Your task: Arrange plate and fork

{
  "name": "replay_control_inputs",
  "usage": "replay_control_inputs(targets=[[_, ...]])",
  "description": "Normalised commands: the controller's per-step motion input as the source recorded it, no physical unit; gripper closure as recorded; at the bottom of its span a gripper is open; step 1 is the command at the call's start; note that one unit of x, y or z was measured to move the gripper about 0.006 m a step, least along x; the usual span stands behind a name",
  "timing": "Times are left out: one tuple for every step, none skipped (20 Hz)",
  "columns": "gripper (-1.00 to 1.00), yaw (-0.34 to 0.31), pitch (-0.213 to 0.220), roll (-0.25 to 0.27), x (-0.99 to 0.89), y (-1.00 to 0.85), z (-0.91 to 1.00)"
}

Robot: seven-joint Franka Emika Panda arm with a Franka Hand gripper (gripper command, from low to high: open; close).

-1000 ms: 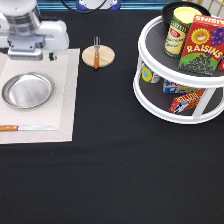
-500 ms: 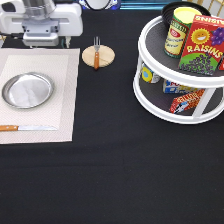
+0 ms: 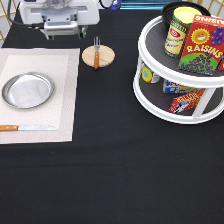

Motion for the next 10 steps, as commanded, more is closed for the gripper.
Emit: replay_control_inputs(targets=[[-1.0, 0.0, -0.174, -0.007, -0.92, 0.44, -0.32], [-1.0, 0.0, -0.174, -0.002, -0.89, 0.39, -0.36], [-1.0, 0.0, -0.171, -0.004, -0.87, 0.36, -0.37], [-1.0, 0.0, -0.17, -0.012, -0.81, 0.37, -0.37], [-1.0, 0.0, -0.164, -0.007, -0.77, 0.35, -0.39], [-1.0, 0.0, -0.16, 0.0, -0.76, 0.32, -0.43], [-1.0, 0.0, -0.153, 0.0, -0.73, 0.31, -0.43], [-1.0, 0.0, -0.149, 0.0, -0.71, 0.32, -0.45], [-1.0, 0.0, -0.141, 0.0, -0.69, 0.3, -0.45], [-1.0, 0.0, -0.135, 0.0, -0.62, 0.28, -0.42]])
